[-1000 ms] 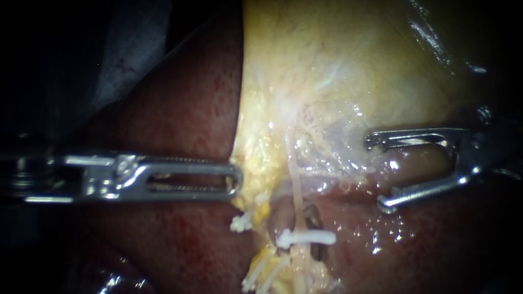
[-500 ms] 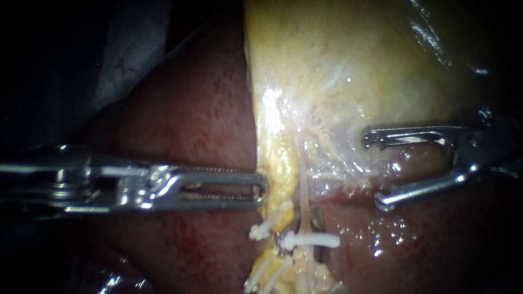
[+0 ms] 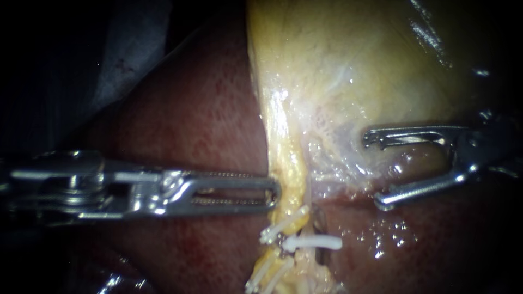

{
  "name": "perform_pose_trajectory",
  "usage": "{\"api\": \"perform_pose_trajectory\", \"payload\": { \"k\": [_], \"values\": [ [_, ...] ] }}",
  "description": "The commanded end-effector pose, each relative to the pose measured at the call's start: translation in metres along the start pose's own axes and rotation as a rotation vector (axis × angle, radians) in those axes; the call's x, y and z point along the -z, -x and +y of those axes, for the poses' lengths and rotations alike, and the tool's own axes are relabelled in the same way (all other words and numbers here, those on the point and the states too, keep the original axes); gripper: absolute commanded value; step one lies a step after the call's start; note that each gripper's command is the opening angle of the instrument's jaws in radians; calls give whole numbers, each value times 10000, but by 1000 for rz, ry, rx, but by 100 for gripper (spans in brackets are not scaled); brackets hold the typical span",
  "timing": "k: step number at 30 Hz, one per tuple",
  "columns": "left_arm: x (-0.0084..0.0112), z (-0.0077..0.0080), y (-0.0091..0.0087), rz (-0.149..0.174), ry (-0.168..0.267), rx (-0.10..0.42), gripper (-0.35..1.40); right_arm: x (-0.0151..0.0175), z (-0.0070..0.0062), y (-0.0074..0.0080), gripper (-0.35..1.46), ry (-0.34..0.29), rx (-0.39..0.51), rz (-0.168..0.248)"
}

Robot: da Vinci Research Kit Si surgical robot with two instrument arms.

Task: Going back first clip right tube

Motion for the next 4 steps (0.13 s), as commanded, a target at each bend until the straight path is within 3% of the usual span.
{"api": "perform_pose_trajectory", "payload": {
  "k": [1, 4],
  "values": [
    [0, 0, 0, 0, 0, 0, -35, 0, 0, 0, 60, 0, 0, 0],
    [1, 1, 0, 3, 1, 0, -35, 0, 0, 0, 60, 0, 0, 0]
  ]
}}
